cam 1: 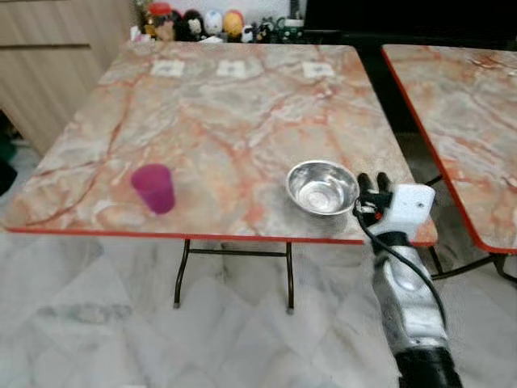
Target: Setting the table
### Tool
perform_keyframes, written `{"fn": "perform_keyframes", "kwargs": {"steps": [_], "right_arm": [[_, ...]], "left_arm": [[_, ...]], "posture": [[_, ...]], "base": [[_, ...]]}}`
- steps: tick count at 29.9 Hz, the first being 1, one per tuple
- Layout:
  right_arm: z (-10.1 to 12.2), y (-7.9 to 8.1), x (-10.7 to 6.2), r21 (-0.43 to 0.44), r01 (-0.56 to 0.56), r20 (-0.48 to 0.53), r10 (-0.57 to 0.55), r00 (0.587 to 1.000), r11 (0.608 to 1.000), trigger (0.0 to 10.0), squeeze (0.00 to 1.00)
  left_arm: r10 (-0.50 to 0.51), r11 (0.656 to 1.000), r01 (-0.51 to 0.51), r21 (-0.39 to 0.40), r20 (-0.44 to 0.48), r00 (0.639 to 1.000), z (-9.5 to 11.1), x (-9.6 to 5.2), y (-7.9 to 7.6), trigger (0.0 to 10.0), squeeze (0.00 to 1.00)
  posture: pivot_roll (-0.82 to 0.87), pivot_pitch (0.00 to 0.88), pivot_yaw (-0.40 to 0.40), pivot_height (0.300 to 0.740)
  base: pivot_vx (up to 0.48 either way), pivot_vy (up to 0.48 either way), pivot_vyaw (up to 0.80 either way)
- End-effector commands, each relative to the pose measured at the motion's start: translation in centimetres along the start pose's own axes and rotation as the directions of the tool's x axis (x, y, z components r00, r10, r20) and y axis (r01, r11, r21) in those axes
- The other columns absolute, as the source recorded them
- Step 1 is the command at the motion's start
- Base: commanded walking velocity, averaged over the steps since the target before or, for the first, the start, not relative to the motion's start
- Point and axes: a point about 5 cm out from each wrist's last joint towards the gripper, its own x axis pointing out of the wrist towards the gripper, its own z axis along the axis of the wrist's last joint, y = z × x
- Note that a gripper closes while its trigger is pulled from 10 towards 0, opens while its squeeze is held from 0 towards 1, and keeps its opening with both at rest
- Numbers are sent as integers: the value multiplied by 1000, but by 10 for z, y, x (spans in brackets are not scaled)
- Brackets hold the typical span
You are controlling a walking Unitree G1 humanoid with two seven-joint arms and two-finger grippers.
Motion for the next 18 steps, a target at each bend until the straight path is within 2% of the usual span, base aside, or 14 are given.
{"fn": "perform_keyframes", "kwargs": {"steps": [1, 8, 9, 10, 11, 14, 18], "right_arm": [[-6, -11, 0, 13, 31, -30, -31, 999, 999, 10000, 973], [-7, -12, 0, 23, 53, -32, -52, 998, 998, 10000, 1000], [-7, -13, 0, 20, 57, -35, -56, 998, 998, 10000, 569], [-8, -13, 0, 19, 59, -37, -58, 998, 998, 10000, 569], [-9, -13, 0, 10, 59, -42, -59, 997, 998, 10000, 0], [-16, -18, 0, 1, 84, -84, -84, 993, 996, 10000, 0], [-19, -26, 4, 31, 134, -129, -129, 983, 991, 10000, 0]], "left_arm": [[-15, 1000, 16, 4, -47, 999, -14, -3, -5, 10000, 0], [-18, 1000, 18, 5, -48, 999, -14, -3, -5, 10000, 0], [-18, 1000, 18, 5, -48, 999, -14, -3, -5, 10000, 0], [-18, 1000, 19, 6, -48, 999, -15, -3, -5, 10000, 0], [-18, 1000, 19, 6, -49, 999, -15, -3, -5, 10000, 0], [-20, 1000, 20, 10, -49, 999, -15, -3, -5, 10000, 0], [-20, 1000, 20, 10, -47, 999, -14, -3, -5, 10000, 0]], "posture": [[-7, 88, -1, 740], [-4, 79, -2, 740], [-4, 80, -1, 740], [-4, 80, -1, 740], [-5, 79, -1, 740], [-4, 81, 0, 740], [-4, 95, 1, 740]], "base": [[0, 0, 0], [0, 0, 0], [0, 0, 0], [0, 0, 0], [0, 0, 0], [204, 0, 0], [321, 0, 0]]}}
